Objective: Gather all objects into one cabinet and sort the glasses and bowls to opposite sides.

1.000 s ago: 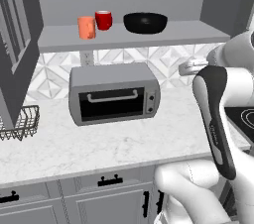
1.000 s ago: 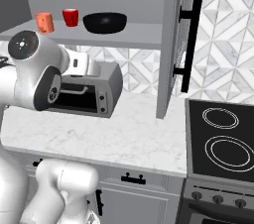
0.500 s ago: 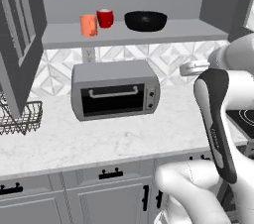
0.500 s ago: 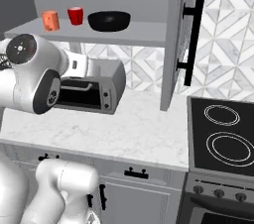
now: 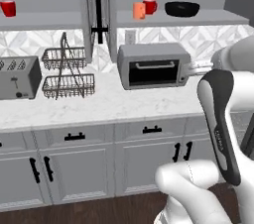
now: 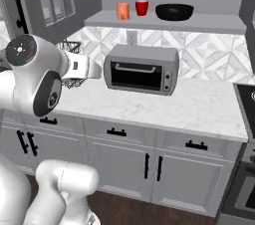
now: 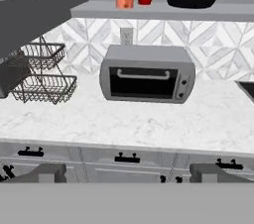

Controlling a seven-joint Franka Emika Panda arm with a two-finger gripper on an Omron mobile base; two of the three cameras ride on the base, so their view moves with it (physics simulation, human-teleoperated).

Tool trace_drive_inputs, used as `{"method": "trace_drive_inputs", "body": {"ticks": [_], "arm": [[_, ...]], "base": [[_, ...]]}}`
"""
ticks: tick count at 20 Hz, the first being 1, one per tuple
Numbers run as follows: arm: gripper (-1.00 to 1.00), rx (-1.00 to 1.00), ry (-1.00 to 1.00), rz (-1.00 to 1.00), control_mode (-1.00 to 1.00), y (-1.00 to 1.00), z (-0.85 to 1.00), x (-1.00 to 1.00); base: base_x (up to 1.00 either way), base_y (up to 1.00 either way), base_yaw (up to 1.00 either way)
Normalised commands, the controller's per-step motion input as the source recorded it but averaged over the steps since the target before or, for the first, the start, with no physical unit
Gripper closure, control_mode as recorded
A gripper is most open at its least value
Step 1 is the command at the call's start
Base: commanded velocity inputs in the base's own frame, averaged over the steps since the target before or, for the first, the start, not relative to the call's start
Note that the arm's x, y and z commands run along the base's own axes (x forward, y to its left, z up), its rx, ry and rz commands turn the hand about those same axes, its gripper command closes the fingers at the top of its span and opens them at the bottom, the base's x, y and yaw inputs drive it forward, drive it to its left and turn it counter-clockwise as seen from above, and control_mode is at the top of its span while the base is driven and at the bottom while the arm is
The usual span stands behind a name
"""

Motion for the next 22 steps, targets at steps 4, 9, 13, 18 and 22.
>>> {"method": "trace_drive_inputs", "body": {"ticks": [4,9,13,18,22], "arm": [[-1.0,0.0,0.0,0.0,1.0,0.0,0.0,0.0],[-1.0,0.0,0.0,0.0,1.0,0.0,0.0,0.0],[-1.0,0.0,0.0,0.0,1.0,0.0,0.0,0.0],[-1.0,0.0,0.0,0.0,1.0,0.0,0.0,0.0],[-1.0,0.0,0.0,0.0,1.0,0.0,0.0,0.0]], "base": [[0.0,1.0,0.0],[0.0,1.0,0.0],[-0.01,1.0,0.0],[0.42,0.96,0.0],[0.78,0.59,0.0]]}}
